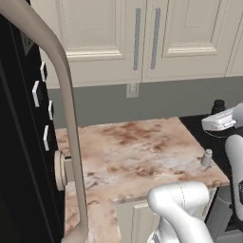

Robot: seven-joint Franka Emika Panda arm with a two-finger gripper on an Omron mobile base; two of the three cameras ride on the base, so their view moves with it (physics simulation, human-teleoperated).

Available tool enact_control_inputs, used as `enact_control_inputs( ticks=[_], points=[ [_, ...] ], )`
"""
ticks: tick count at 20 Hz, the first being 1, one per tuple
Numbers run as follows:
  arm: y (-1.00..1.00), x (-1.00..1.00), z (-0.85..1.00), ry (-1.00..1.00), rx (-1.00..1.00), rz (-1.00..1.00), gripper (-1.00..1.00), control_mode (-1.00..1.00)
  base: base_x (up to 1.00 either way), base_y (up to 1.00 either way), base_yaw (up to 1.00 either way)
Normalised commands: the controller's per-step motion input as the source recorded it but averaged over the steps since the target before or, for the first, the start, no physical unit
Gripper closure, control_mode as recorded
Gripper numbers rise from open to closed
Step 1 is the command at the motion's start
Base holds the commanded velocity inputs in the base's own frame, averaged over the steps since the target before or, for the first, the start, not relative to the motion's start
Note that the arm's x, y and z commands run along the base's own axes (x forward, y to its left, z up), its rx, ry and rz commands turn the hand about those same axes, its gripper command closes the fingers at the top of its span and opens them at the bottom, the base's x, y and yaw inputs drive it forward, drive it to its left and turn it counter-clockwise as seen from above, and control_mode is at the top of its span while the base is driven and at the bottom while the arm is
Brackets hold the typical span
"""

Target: Take 2 condiments from the cabinet and move them on the counter near the stove.Make sure the condiments are lined up with each other, next to each other.

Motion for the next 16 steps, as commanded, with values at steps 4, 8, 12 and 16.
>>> enact_control_inputs(
  ticks=[4,8,12,16],
  points=[
    [-0.7,0.0,-0.63,-0.05,0.0,0.07,1.0,-1.0,0.0,0.0,0.0],
    [-0.61,-0.04,-0.68,-0.02,0.0,0.09,1.0,-1.0,0.0,0.0,0.0],
    [-0.45,-0.12,-0.82,-0.16,0.15,0.08,1.0,-1.0,0.0,0.0,0.0],
    [-0.28,0.0,-0.88,-0.16,0.08,0.05,1.0,-1.0,0.0,0.0,0.0]
  ],
)
